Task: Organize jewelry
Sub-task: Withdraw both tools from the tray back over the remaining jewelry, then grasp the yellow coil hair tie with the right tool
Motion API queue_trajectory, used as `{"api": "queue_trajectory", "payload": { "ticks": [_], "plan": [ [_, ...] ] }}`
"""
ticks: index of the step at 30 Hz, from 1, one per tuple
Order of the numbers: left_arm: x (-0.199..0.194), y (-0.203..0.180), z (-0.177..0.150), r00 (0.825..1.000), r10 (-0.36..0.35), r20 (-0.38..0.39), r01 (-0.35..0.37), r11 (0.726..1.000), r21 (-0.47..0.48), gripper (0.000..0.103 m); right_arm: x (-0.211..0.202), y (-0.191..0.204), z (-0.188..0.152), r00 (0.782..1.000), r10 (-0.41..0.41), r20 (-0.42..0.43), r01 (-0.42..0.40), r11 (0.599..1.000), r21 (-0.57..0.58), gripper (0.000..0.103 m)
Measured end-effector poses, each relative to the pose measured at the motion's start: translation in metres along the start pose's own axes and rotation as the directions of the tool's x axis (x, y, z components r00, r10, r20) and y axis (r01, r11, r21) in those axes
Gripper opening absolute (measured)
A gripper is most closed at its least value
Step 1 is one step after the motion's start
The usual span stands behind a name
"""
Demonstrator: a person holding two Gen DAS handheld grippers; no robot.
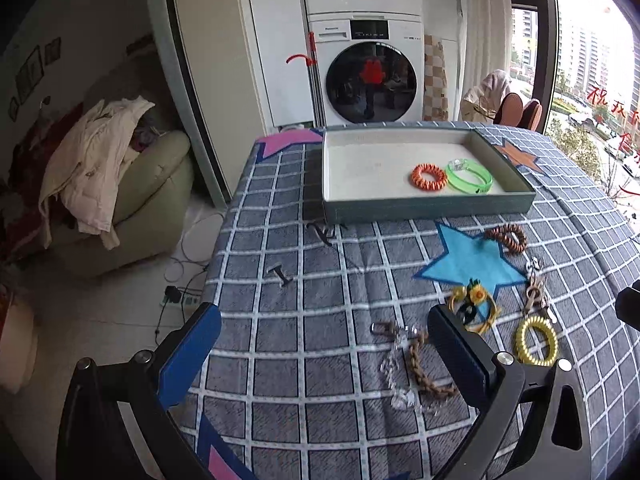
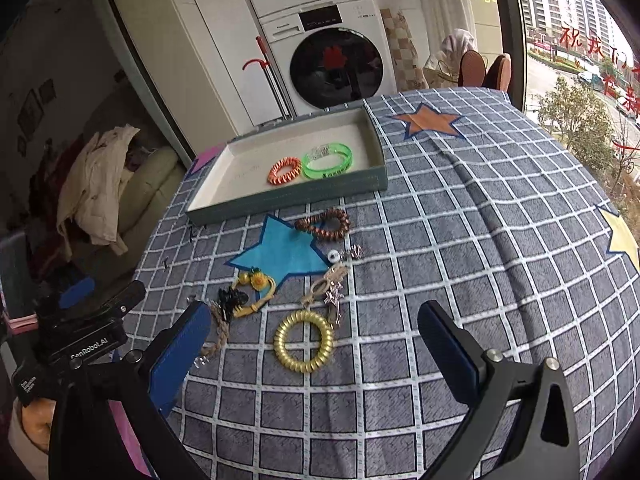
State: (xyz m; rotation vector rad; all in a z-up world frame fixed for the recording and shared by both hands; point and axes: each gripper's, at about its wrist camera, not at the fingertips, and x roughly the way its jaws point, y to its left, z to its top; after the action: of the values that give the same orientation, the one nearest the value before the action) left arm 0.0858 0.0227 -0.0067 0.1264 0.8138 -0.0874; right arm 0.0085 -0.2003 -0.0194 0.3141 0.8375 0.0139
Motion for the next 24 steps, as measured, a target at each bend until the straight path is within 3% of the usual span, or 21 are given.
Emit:
{"api": "queue_trajectory", "payload": {
  "ticks": [4, 8, 19, 24],
  "plan": [
    [0.012, 0.007, -0.029, 0.996, -0.050, -0.076, 0.047, 0.998, -0.041, 0.103, 0.015, -0.009, -0.021, 0.998, -0.019, -0.067, 0.020, 1.000, 0.022, 0.103],
    [0.019, 0.008, -0.044, 0.992, -0.053, -0.112, 0.047, 0.997, -0.060, 0.103, 0.023, -0.012, -0.033, 0.994, -0.058, -0.092, 0.059, 0.998, 0.014, 0.103],
    [0.026, -0.006, -0.039, 0.987, -0.096, -0.130, 0.089, 0.994, -0.058, 0.103, 0.037, -0.020, -0.031, 0.988, -0.114, -0.104, 0.117, 0.993, 0.030, 0.102],
    [0.022, -0.015, -0.038, 0.986, -0.120, -0.119, 0.117, 0.993, -0.033, 0.103, 0.046, -0.016, -0.028, 0.987, -0.115, -0.111, 0.117, 0.993, 0.007, 0.088]
  ]
}}
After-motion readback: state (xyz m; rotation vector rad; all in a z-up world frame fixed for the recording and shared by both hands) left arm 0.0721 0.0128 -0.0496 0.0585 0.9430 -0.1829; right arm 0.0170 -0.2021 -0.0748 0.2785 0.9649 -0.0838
